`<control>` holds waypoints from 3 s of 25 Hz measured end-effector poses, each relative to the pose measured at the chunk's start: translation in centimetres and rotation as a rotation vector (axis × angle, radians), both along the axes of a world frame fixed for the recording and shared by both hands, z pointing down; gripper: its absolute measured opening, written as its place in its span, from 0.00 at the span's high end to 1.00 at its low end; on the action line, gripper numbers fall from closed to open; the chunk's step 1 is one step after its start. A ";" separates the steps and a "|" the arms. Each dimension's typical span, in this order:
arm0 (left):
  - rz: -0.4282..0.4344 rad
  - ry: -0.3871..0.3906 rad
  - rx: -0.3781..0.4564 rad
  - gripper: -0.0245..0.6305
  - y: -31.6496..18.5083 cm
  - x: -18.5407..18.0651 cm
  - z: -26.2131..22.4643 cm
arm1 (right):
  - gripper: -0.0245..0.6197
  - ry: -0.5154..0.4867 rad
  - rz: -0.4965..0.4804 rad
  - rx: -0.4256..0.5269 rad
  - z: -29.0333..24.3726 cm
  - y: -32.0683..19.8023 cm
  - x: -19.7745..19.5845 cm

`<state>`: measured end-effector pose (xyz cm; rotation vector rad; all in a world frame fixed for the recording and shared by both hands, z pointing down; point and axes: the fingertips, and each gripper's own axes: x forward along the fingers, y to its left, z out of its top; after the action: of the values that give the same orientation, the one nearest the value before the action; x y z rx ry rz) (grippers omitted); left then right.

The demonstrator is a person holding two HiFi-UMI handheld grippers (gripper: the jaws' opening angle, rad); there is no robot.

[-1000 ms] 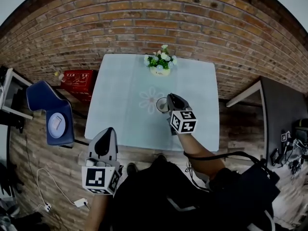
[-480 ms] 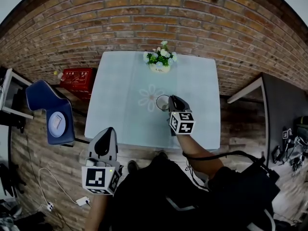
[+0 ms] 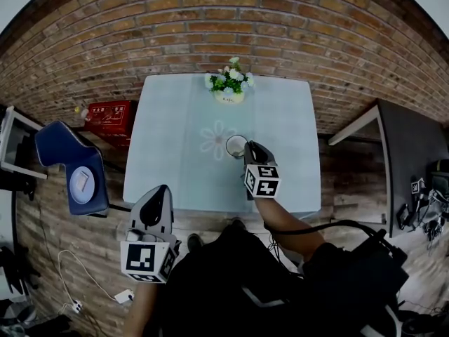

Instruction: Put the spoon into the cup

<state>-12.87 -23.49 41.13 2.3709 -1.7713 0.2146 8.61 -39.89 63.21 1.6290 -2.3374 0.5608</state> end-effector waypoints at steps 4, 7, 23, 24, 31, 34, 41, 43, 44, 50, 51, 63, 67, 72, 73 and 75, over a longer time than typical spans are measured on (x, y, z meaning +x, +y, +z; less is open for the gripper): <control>0.011 -0.006 0.009 0.95 0.1 -0.1 -0.4 | 0.87 -0.003 0.035 -0.014 0.4 0.3 0.1; 0.014 -0.011 0.012 0.95 0.3 -0.4 -0.6 | 0.87 -0.009 0.072 -0.036 0.9 0.7 0.1; 0.064 0.022 0.041 0.95 1.0 -1.6 -1.2 | 0.77 -0.002 0.098 -0.021 -1.5 1.9 1.5; 0.074 0.029 0.049 0.95 0.9 -1.5 -1.3 | 0.77 0.000 0.092 -0.014 -2.2 2.2 1.4; 0.160 0.085 0.043 0.95 0.4 0.0 -1.1 | 0.81 0.007 0.053 0.079 -8.6 4.2 1.4; 0.189 0.098 0.076 0.95 0.0 0.4 -1.9 | 0.85 0.003 0.044 0.119 -11.7 5.5 1.8; 0.242 0.122 0.111 0.95 -0.5 1.1 -2.8 | 0.90 -0.045 0.077 0.141 -17.2 8.5 3.5; 0.262 0.128 0.112 0.95 -0.6 1.3 -2.9 | 0.91 -0.040 0.076 0.148 -18.4 9.4 3.6; 0.269 0.130 0.114 0.95 -0.6 1.4 -2.9 | 0.91 -0.034 0.074 0.153 -19.0 9.8 3.6; 0.294 0.145 0.126 0.95 -0.9 1.4 -3.2 | 0.92 -0.009 0.055 0.199 -22.0 11.8 3.0; 0.296 0.148 0.129 0.95 -0.9 1.4 -3.3 | 0.92 -0.005 0.052 0.205 -22.5 12.1 2.9; 0.312 0.156 0.156 0.95 -1.1 1.7 -4.4 | 0.93 0.019 0.045 0.258 -25.2 14.6 2.8; 0.317 0.151 0.157 0.95 -1.0 2.0 -4.5 | 0.93 0.016 0.038 0.260 -25.5 14.8 2.7; 0.321 0.143 0.157 0.95 -1.0 2.2 -4.5 | 0.93 0.014 0.031 0.259 -25.7 14.9 2.6; 0.321 0.142 0.157 0.95 -1.0 2.3 -4.6 | 0.93 0.017 0.031 0.262 -25.8 14.9 2.6; 0.319 0.139 0.158 0.95 -1.1 2.4 -4.6 | 0.93 0.023 0.032 0.267 -25.9 14.9 2.7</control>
<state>-10.52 -24.59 36.52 2.6985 -1.3896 -0.0522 11.30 -25.03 37.33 1.7749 -2.4587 0.2415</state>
